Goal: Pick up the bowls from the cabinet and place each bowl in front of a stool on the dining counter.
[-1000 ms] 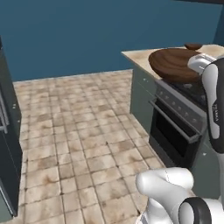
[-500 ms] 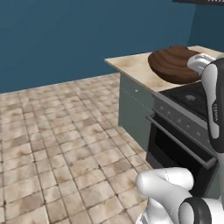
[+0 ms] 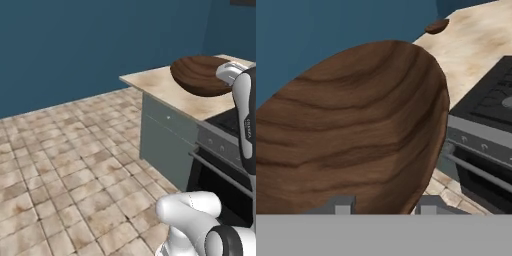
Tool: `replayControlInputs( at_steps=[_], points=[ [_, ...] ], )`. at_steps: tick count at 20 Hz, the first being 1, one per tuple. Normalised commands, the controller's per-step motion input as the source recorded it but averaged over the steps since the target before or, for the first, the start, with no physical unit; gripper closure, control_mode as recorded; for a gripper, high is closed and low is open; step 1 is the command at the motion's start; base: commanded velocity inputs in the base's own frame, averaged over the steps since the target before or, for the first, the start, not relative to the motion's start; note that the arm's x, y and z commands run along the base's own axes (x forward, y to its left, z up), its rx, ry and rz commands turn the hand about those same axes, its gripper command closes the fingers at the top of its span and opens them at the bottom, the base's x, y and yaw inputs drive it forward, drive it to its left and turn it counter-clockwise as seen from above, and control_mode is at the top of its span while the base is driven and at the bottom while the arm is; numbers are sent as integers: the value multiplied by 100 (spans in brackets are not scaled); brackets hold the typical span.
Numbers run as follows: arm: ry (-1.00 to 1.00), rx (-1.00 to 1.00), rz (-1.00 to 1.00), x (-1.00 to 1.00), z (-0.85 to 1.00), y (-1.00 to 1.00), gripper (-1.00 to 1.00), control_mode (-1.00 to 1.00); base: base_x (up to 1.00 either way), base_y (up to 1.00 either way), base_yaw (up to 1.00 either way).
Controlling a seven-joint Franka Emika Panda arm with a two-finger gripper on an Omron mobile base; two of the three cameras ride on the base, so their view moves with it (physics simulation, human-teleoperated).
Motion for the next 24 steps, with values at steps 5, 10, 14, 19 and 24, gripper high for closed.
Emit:
replayControlInputs(
  at_steps=[5,10,14,19,24],
  points=[
    [0,0,0,0,0,0,100,100,100,99,-21],
    [0,0,0,0,0,0,100,100,100,83,-20],
    [0,0,0,0,0,0,100,100,100,65,-21],
    [0,0,0,0,0,0,100,100,100,32,-33],
    [0,0,0,0,0,0,100,100,100,38,-41]
  ],
)
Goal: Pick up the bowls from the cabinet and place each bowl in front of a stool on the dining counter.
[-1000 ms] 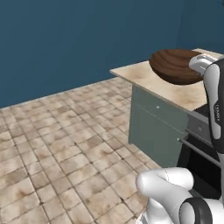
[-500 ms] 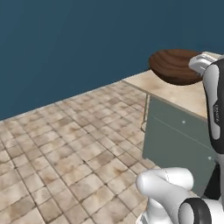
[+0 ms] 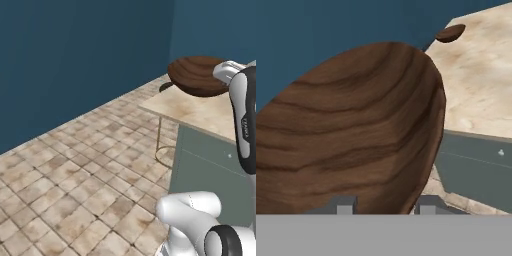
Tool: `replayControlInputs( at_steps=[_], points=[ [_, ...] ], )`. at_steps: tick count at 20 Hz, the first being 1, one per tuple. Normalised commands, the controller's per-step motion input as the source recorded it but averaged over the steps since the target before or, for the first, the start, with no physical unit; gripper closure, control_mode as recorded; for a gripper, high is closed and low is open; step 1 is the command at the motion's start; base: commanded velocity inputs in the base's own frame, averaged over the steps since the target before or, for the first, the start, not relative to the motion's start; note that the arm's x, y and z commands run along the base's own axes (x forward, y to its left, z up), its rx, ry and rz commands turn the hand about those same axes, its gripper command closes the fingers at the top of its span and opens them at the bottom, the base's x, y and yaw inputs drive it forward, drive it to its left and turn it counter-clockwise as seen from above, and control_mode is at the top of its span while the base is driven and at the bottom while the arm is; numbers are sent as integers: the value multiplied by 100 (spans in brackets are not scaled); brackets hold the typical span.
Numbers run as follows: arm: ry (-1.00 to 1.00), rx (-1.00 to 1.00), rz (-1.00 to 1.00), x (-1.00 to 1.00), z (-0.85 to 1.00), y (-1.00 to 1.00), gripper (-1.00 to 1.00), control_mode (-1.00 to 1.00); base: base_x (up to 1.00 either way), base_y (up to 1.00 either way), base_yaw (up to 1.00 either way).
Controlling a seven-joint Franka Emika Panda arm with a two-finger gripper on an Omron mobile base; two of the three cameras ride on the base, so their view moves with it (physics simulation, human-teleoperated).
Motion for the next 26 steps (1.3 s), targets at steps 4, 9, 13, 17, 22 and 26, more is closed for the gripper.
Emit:
replayControlInputs(
  at_steps=[4,9,13,17,22,26],
  points=[
    [0,0,0,0,0,0,100,100,100,62,-36],
    [0,0,0,0,0,0,100,100,93,80,-30],
    [0,0,0,0,0,0,100,100,84,82,-26],
    [0,0,0,0,0,0,100,100,79,74,-28],
    [0,0,0,0,0,0,100,100,74,59,-35],
    [0,0,0,0,0,0,100,100,71,45,-41]
  ],
)
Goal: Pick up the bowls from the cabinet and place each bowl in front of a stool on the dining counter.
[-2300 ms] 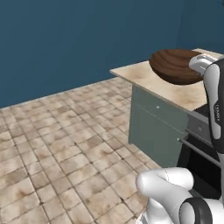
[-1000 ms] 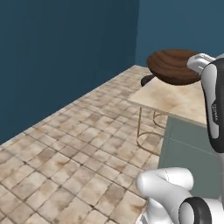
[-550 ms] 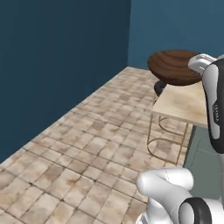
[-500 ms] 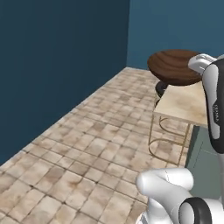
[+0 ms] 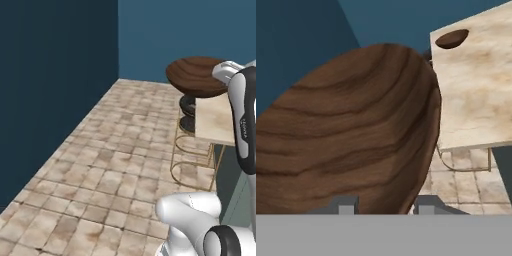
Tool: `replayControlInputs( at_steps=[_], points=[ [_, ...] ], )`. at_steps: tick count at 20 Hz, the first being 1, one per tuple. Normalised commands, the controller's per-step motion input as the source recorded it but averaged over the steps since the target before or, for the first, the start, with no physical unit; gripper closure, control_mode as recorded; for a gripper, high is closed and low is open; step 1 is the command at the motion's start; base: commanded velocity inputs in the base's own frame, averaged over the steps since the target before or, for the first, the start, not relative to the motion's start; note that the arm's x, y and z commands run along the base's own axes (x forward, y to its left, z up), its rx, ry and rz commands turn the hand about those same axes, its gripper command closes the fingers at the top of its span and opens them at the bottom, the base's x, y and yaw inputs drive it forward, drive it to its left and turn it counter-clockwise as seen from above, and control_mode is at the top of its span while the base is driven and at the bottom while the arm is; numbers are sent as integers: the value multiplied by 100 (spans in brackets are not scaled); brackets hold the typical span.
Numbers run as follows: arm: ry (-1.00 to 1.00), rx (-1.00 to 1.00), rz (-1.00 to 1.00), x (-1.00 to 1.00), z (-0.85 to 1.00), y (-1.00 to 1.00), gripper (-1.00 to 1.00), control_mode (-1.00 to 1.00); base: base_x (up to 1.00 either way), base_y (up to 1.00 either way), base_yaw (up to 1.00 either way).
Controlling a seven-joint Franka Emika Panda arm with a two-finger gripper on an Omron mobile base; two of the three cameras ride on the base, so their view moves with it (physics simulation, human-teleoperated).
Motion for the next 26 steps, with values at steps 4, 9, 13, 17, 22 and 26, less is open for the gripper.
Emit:
replayControlInputs(
  at_steps=[4,9,13,17,22,26],
  points=[
    [0,0,0,0,0,0,100,100,72,38,-44],
    [0,0,0,0,0,0,100,100,82,42,-46],
    [0,0,0,0,0,0,100,100,87,47,-46],
    [0,0,0,0,0,0,100,100,87,59,-45],
    [0,0,0,0,0,0,100,100,79,63,-46],
    [0,0,0,0,0,0,100,100,68,51,-45]
  ],
)
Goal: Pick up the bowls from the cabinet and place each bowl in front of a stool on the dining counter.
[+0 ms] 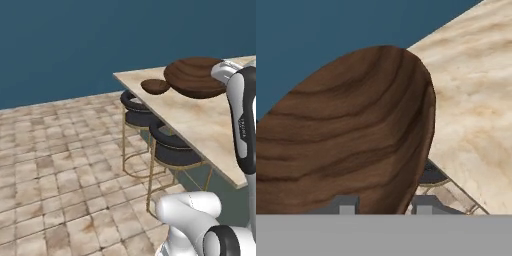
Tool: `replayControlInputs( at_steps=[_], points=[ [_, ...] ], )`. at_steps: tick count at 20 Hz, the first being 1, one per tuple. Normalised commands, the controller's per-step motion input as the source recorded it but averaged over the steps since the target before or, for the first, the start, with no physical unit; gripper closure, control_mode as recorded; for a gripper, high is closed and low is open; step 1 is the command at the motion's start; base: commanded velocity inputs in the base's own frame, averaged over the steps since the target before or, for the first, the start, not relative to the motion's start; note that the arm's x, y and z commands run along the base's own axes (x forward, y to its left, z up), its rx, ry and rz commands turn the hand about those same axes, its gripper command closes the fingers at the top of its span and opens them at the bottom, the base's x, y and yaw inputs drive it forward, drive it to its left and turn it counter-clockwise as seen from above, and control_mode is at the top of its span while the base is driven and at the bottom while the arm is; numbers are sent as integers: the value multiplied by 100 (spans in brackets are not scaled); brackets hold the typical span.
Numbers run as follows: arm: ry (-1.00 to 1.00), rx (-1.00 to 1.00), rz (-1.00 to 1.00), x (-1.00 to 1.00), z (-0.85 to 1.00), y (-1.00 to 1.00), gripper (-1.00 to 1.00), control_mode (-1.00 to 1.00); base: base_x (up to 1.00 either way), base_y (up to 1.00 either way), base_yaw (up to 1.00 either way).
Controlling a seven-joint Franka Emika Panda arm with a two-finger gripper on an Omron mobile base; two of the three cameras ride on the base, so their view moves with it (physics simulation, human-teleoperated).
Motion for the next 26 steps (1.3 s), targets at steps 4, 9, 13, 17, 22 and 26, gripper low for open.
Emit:
replayControlInputs(
  at_steps=[4,9,13,17,22,26],
  points=[
    [0,0,0,0,0,0,100,100,63,44,-45],
    [0,0,0,0,0,0,100,100,56,38,-47],
    [0,0,0,0,0,0,100,100,47,53,-48],
    [0,0,0,0,0,0,100,100,14,67,-43],
    [0,0,0,0,0,0,100,100,0,87,-42],
    [0,0,0,0,0,0,100,100,0,85,-42]
  ],
)
